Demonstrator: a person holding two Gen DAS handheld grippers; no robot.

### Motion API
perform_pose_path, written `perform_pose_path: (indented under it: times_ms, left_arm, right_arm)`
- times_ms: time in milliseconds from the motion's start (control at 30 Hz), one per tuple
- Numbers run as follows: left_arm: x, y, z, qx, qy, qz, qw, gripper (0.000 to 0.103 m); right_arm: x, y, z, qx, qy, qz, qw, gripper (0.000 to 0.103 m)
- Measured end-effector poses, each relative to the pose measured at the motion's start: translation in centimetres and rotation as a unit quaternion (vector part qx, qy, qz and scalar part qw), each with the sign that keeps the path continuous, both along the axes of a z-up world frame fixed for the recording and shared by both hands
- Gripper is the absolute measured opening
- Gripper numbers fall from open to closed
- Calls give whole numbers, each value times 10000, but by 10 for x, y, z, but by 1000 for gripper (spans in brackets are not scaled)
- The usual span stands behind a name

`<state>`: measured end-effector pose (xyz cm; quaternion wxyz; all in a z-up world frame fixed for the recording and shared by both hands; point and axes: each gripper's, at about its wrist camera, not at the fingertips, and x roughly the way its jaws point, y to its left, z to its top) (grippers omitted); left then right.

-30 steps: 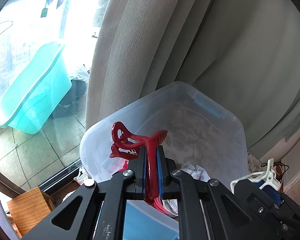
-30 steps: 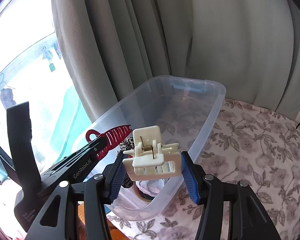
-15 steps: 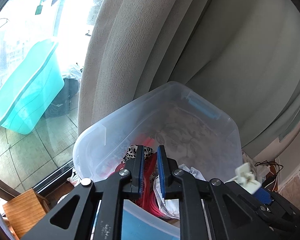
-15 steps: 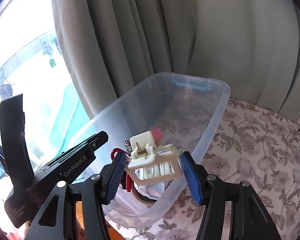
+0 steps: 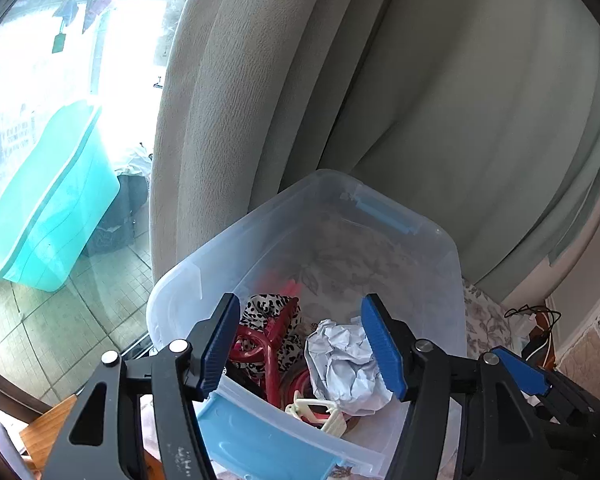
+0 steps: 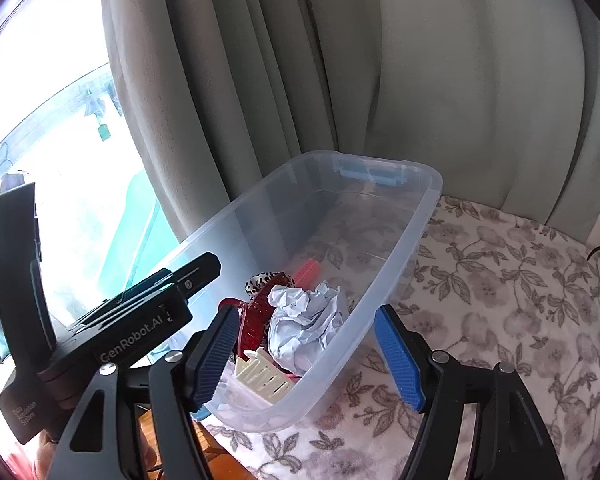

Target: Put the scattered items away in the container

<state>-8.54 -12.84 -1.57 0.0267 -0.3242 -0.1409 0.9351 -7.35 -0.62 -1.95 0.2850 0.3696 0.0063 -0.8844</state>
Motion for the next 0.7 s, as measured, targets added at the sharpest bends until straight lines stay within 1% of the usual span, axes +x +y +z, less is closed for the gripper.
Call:
perform_pose_path:
  times_ms: [67, 100, 167, 267, 333, 400, 500, 600, 700]
  left_arm:
    - [4, 3, 4, -63, -18, -65, 10000, 75]
    - [7, 5, 7, -102, -14, -89, 9999, 76]
    - [7, -5, 3, -128, 8, -115, 9999, 81]
    - [12, -1, 7, -142, 80, -169, 9997, 88]
    - [16, 1, 10, -206, 134, -156, 9996, 91]
    - [19, 4, 12, -288, 177, -144, 9993, 92]
    - [21, 5, 18, -496, 174, -109, 9986, 93]
    - [17, 4, 16, -633, 109, -93, 9979, 93]
    - [18, 13, 15, -883, 189, -85, 9959, 93]
  right_arm:
    - [2, 4, 2, -19, -8, -11, 10000, 79]
    - [3, 6, 3, -28, -7, -17, 10000, 82]
    - [6, 10, 6, -35, 23, -34, 10000, 85]
    - [10, 17, 10, -113, 46, -42, 9999, 91]
    - [12, 21, 12, -159, 45, -47, 9999, 98]
    - [14, 25, 12, -179, 41, -58, 9998, 102]
    - [15, 30, 11, -206, -24, -64, 9998, 103]
    - [17, 34, 10, -186, -69, -104, 9997, 103]
    - [17, 39, 10, -151, -105, -141, 9997, 103]
